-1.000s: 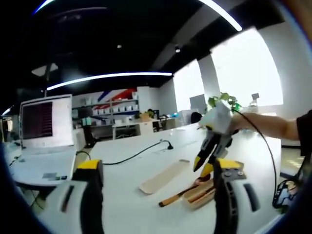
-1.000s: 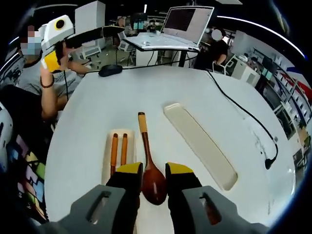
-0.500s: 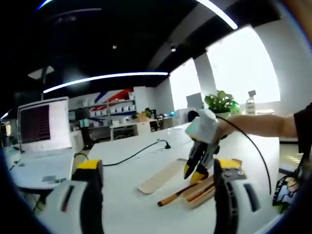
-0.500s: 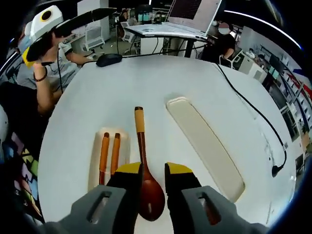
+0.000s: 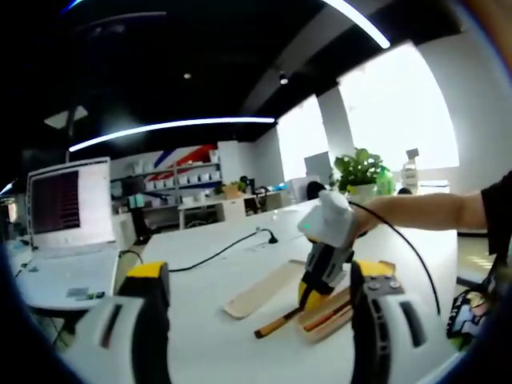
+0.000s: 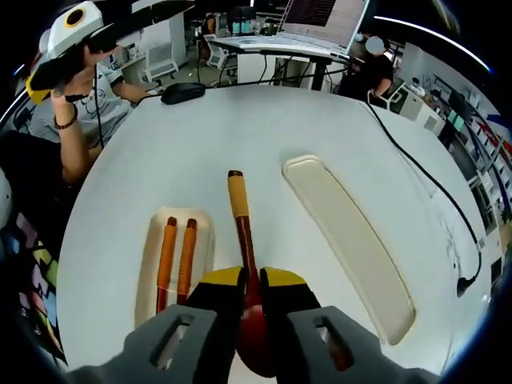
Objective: Arrange the utensils inside the cutlery case until each visible utensil rests in its matching compartment.
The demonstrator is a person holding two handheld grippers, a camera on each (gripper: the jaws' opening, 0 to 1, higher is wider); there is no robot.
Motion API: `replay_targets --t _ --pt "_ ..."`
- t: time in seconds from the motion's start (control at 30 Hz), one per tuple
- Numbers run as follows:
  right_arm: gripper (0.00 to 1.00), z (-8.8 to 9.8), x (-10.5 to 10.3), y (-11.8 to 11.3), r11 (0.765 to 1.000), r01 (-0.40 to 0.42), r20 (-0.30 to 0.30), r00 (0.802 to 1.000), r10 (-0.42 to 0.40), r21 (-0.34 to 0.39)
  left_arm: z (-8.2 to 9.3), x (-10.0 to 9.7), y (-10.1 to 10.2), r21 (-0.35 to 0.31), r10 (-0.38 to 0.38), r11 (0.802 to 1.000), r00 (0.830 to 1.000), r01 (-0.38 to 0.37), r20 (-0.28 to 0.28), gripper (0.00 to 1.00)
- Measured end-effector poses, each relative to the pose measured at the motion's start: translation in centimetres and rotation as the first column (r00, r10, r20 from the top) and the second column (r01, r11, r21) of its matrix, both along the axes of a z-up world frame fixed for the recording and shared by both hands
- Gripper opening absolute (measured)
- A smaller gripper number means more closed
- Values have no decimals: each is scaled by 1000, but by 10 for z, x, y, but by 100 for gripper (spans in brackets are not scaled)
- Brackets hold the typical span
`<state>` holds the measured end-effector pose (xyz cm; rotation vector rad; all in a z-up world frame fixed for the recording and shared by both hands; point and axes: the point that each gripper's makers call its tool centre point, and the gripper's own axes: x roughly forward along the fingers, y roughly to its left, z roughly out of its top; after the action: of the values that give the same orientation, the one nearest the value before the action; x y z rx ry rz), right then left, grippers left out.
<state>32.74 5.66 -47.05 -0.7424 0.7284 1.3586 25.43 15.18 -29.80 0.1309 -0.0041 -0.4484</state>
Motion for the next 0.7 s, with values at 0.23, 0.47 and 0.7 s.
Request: replay_targets --t 0.23,0.47,0.7 --pt "4 0 -1 0 1000 -27 16 1000 27 -13 -1 0 -1 1 -2 1000 1000 2 -4 99" --pt "4 1 2 3 1000 -4 5 1000 4 16 -3 -5 -8 -10 0 1000 1000 0 3 99" --pt "4 10 4 1 999 -9 31 999 8 35 -3 -5 -7 -16 -1 1000 1000 1 2 98"
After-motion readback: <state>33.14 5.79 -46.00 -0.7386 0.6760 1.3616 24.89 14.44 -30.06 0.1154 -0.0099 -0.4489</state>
